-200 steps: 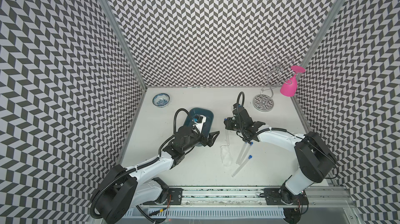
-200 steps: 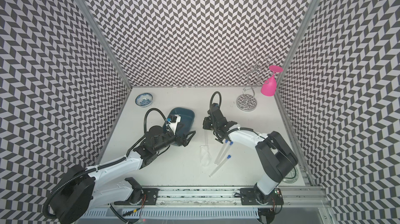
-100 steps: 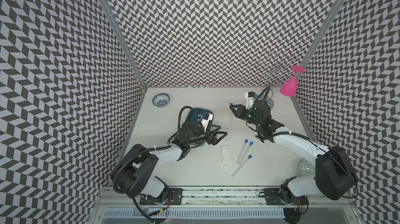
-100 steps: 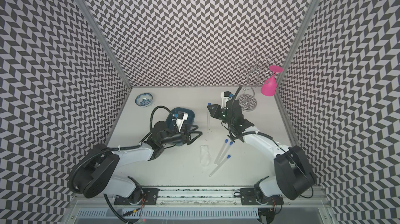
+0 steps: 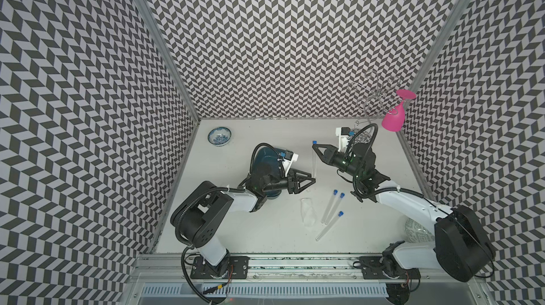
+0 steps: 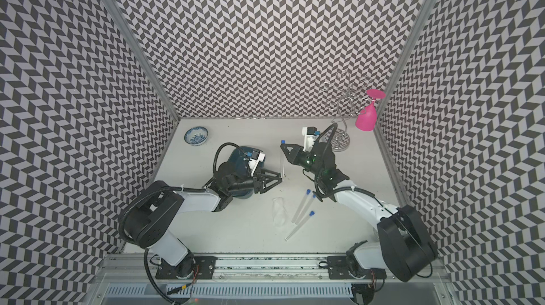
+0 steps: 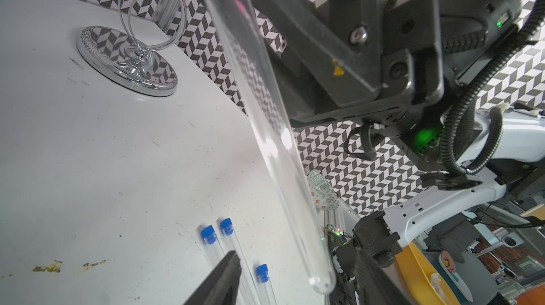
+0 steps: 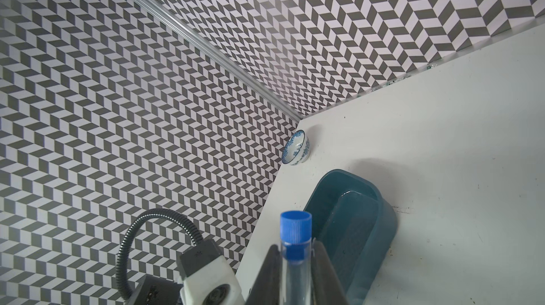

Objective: Wipe the exteriors of test tubes
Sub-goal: Pick up the test tube at the center of the board.

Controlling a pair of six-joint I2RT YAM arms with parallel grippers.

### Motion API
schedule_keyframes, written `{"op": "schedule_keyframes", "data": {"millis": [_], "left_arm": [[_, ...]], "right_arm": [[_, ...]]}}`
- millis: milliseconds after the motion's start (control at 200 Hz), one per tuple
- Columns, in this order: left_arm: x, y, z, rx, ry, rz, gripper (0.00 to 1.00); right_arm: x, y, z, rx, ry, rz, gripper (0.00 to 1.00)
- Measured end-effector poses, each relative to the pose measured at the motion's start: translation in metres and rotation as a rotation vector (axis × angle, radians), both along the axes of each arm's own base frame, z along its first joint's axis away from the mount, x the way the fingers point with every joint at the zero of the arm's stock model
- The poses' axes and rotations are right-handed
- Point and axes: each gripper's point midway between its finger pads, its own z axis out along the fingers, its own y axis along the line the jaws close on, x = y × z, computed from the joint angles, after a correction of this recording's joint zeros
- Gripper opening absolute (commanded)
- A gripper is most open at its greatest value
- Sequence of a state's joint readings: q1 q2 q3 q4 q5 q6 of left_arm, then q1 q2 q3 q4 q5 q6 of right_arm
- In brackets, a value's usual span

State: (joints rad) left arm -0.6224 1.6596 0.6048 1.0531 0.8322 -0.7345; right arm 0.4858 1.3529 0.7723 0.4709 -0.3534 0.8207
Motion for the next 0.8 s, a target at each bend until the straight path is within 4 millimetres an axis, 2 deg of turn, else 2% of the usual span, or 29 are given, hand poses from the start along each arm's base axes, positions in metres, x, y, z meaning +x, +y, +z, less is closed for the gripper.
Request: {"op": "schedule_keyframes", "data": {"millis": [140,245,431,801], "left_arm": [[-0.001,-0.002,0.002,-0.015,0.009,-0.014,0.45],[-0.002,-0.005,0.007,-0.03,0.005,-0.024,0.4],[-0.004,-0.011,0.013,-0.049,-0.005,-0.047,0.27],[-0.003,-0.014,0.005,-0.046,0.047,-0.056,0.05]], "right_arm": [[-0.004,-0.001,0.007,0.018,-0.027,0.002,0.19],[-0.006,-0.003,0.009,0.031,-0.042,0.001,0.19],[-0.009,-0.006,0.006,0.047,-0.052,-0.009,0.19],[-0.014,-0.01,0.014,0.076,-0.094,-0.02,0.19]]}}
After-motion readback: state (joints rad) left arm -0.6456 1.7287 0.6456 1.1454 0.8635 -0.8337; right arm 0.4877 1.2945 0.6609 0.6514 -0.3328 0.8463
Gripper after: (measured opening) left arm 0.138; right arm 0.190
